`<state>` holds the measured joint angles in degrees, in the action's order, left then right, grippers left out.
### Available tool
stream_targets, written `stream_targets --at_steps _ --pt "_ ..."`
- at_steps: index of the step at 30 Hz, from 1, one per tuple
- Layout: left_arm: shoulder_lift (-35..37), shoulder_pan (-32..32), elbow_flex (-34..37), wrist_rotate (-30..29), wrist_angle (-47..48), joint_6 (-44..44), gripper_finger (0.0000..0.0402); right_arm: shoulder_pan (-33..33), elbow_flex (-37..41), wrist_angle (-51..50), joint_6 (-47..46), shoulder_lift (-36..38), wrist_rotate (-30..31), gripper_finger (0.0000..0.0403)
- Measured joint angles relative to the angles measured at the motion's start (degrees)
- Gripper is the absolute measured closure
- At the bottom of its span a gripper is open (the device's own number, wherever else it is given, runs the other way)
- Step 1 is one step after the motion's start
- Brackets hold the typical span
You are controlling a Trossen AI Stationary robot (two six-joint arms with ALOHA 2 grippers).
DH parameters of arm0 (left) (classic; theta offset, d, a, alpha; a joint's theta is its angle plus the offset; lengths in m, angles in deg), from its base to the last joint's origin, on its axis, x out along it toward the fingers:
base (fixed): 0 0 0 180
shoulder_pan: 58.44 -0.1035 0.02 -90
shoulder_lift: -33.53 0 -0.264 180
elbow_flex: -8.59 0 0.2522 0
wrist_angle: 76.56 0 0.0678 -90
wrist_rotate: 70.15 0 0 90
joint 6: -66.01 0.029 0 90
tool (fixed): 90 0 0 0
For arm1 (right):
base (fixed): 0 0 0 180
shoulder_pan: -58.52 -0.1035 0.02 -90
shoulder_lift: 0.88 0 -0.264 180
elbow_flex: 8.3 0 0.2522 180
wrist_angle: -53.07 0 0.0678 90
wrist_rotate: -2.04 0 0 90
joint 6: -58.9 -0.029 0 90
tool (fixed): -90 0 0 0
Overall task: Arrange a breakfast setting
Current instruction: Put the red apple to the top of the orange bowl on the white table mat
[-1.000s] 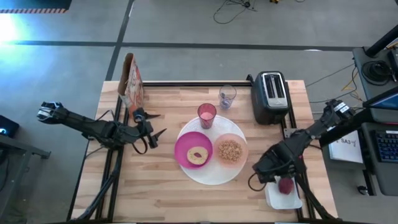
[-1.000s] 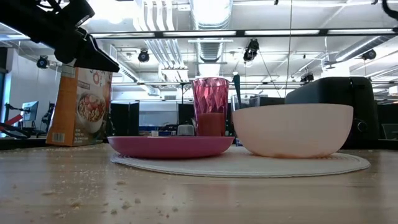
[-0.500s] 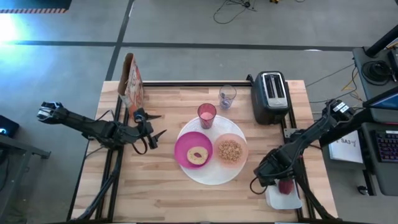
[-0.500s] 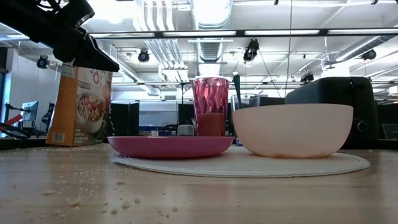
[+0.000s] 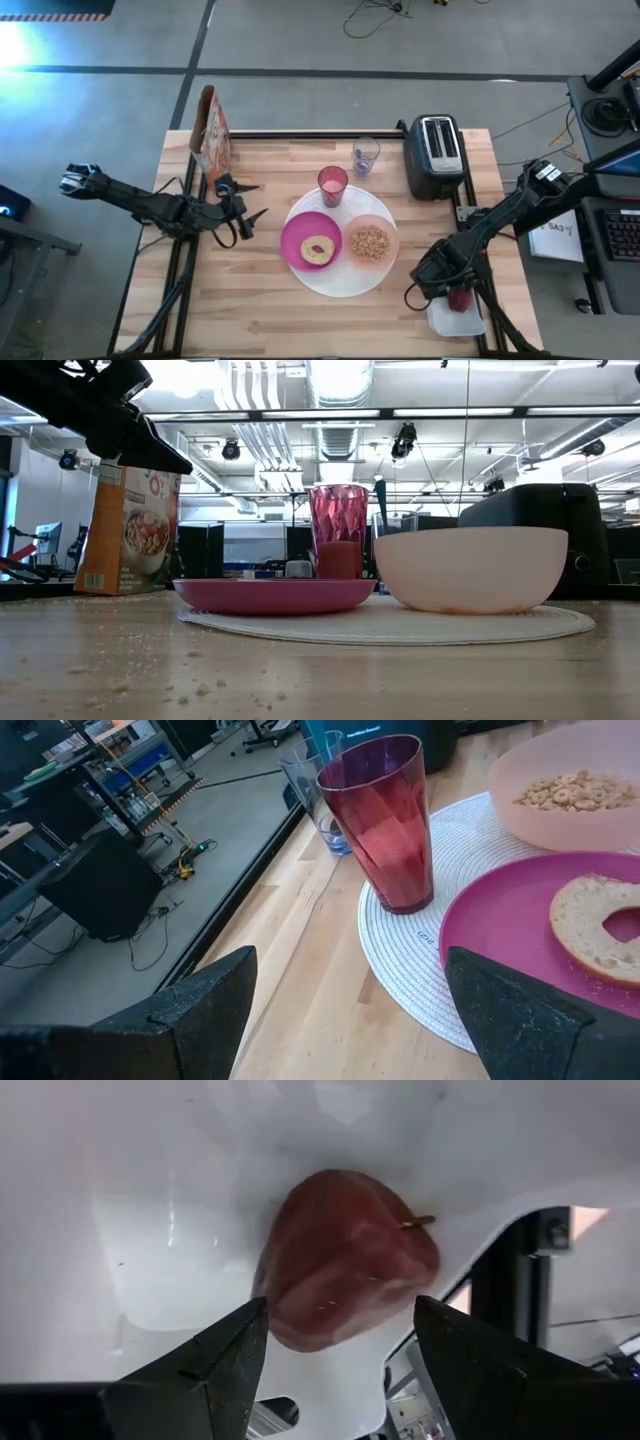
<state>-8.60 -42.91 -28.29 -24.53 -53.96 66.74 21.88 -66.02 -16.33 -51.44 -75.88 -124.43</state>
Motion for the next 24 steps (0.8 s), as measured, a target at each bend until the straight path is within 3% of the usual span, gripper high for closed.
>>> stream_targets --at_steps 24 --pt "0.0 0.0 -0.1 -0.1 -1.5 0.0 0.0096 0.0 7.2 6.6 5.5 0.0 -0.5 0.0161"
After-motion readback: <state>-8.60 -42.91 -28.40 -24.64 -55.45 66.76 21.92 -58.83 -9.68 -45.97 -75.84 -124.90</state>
